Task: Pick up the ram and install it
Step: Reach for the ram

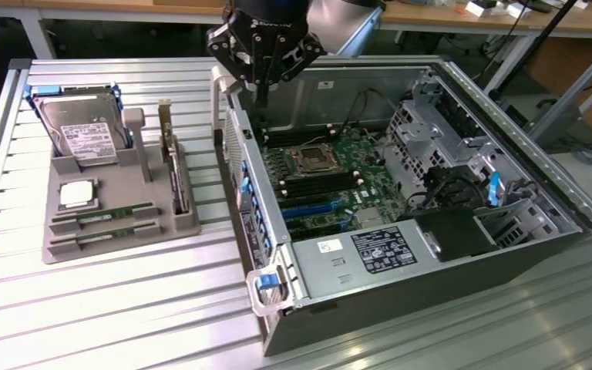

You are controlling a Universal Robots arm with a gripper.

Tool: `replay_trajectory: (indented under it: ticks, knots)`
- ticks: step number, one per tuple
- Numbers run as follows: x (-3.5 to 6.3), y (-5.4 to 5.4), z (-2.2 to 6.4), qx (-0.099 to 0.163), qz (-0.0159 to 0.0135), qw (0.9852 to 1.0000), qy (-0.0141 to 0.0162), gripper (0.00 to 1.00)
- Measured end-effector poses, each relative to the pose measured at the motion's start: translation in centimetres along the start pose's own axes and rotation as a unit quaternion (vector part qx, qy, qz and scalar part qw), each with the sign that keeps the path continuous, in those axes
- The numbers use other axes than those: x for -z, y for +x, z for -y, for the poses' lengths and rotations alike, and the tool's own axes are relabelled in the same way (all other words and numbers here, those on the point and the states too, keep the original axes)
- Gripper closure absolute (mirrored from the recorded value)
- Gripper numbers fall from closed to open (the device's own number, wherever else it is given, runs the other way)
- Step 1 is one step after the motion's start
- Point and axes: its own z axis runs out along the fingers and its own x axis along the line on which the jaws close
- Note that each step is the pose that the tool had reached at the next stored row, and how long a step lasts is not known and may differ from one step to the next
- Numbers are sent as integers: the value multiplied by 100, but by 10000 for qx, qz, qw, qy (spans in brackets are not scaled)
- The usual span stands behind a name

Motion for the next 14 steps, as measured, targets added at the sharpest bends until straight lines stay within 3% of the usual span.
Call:
replay_trajectory:
  ticks: [14]
  knots:
    - [3, 100, 8, -1, 0, 10000, 0, 89]
